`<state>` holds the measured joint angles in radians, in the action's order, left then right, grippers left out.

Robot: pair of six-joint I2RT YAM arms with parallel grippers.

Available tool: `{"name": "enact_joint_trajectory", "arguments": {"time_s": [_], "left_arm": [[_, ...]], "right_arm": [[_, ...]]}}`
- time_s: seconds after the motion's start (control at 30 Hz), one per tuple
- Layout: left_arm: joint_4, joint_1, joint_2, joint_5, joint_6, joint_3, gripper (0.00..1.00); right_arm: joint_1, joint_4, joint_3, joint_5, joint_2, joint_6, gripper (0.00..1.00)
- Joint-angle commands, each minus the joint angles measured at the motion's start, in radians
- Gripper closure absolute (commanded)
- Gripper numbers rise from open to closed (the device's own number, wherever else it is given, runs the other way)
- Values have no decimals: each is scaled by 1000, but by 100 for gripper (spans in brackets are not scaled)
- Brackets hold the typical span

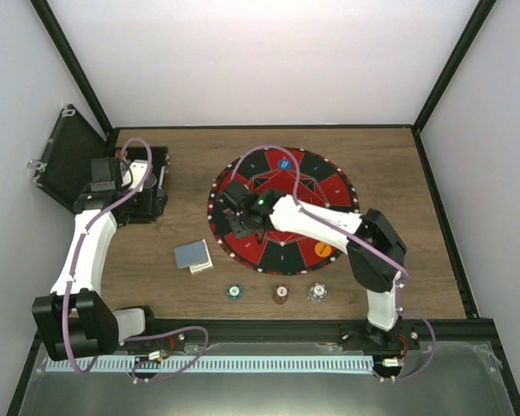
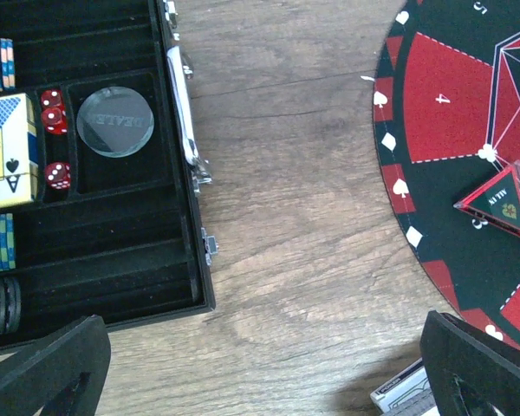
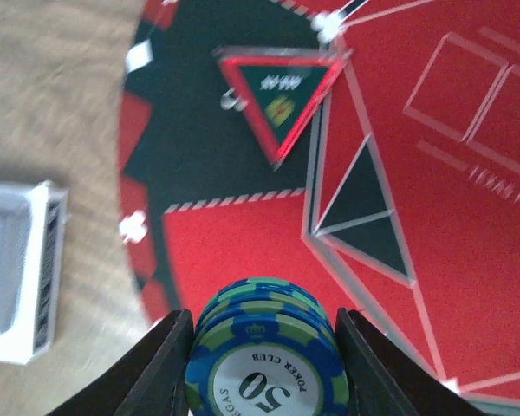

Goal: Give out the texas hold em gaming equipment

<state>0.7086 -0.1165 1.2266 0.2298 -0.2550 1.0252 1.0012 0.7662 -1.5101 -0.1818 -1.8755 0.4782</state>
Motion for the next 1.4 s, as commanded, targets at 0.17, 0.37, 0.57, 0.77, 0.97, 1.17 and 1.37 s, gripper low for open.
{"name": "enact_joint_trajectory", "arguments": {"time_s": [0.17, 0.37, 0.57, 0.77, 0.97, 1.17, 1.37], "left_arm": [[26, -11, -14, 14, -23, 47, 0], [31, -12, -14, 15, -27, 49, 0], [29, -15, -11, 17, -34, 47, 0], [32, -18, -10, 22, -38, 47, 0], [31, -18, -10, 23, -36, 44, 0], [30, -18, -7, 25, -32, 39, 0], [31, -19, -10, 22, -34, 36, 0]], "right_arm": [[-139, -93, -104, 23, -193, -106, 74], [-143, -96, -157, 19, -303, -122, 75], [-148, -102, -202, 33, -366, -127, 75], [-148, -93, -273, 65, -427, -123, 75], [-148, -80, -279, 57, -416, -120, 75], [-148, -80, -239, 43, -368, -127, 71], [-148, -89, -186, 36, -317, -145, 61]]}}
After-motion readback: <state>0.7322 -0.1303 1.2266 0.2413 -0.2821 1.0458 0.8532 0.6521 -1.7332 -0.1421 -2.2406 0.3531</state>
